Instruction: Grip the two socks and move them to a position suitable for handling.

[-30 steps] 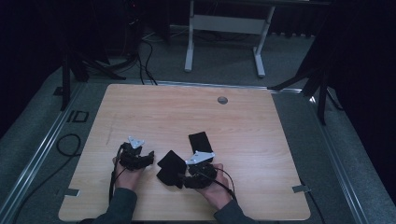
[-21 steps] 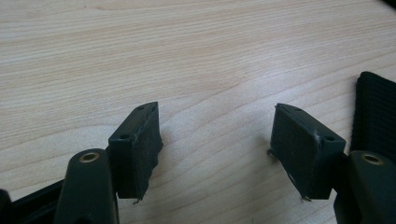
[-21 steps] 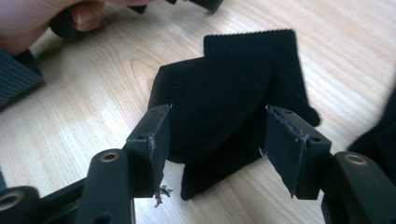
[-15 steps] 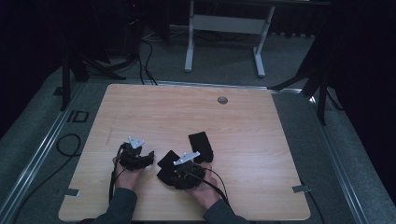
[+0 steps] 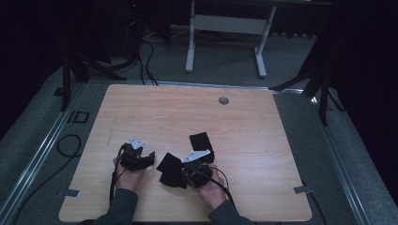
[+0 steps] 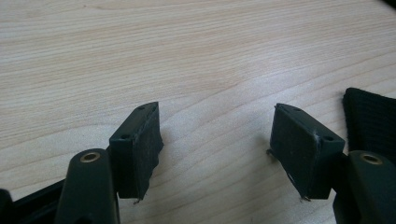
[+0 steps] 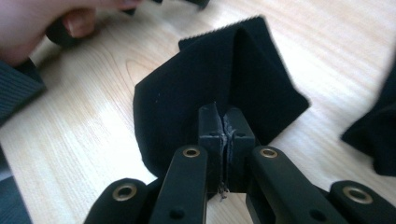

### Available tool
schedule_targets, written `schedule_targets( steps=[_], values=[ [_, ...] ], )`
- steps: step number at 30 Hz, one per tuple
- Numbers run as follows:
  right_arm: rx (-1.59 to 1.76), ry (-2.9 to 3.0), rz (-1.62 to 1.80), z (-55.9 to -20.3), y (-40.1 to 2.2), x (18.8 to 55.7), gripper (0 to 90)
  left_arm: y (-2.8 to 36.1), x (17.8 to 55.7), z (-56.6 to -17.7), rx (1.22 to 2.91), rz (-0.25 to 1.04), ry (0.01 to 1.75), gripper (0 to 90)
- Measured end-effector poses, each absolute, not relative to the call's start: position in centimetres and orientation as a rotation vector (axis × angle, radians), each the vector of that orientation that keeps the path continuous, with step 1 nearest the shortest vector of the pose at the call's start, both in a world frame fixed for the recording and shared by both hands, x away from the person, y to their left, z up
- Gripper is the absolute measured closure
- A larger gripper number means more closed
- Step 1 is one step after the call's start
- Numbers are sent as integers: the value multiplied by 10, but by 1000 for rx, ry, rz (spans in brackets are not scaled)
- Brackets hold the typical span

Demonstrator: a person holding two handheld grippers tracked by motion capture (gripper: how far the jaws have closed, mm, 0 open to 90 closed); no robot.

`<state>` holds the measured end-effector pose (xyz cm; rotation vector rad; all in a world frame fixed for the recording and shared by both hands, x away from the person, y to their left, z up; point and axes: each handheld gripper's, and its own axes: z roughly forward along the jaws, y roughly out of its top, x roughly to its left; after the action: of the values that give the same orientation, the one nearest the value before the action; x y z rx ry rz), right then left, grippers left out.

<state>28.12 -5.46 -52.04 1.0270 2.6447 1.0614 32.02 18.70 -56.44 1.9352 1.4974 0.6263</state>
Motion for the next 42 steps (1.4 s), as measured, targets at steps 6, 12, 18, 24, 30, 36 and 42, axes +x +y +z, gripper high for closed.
schedule_targets(
  steps=[6,12,18,24,30,36,42],
  values=[
    [1028,2620,1104,-505,-76,277,879,187,320,-564,1936,625,1495,343],
    [1078,2614,1077,-509,-109,269,878,187,320,-564,1935,626,1496,343],
    [1152,2610,1018,-523,-139,270,878,187,320,-564,1935,626,1496,343],
    [1207,2599,994,-527,-162,272,875,187,320,-564,1936,626,1495,342],
    [1212,2632,944,-532,-176,264,871,187,320,-564,1937,626,1495,343],
    [1247,2613,894,-535,-193,267,818,187,320,-564,1936,626,1496,342],
    [1269,2530,938,-526,-194,285,722,187,320,-565,1935,627,1496,342]
  ],
)
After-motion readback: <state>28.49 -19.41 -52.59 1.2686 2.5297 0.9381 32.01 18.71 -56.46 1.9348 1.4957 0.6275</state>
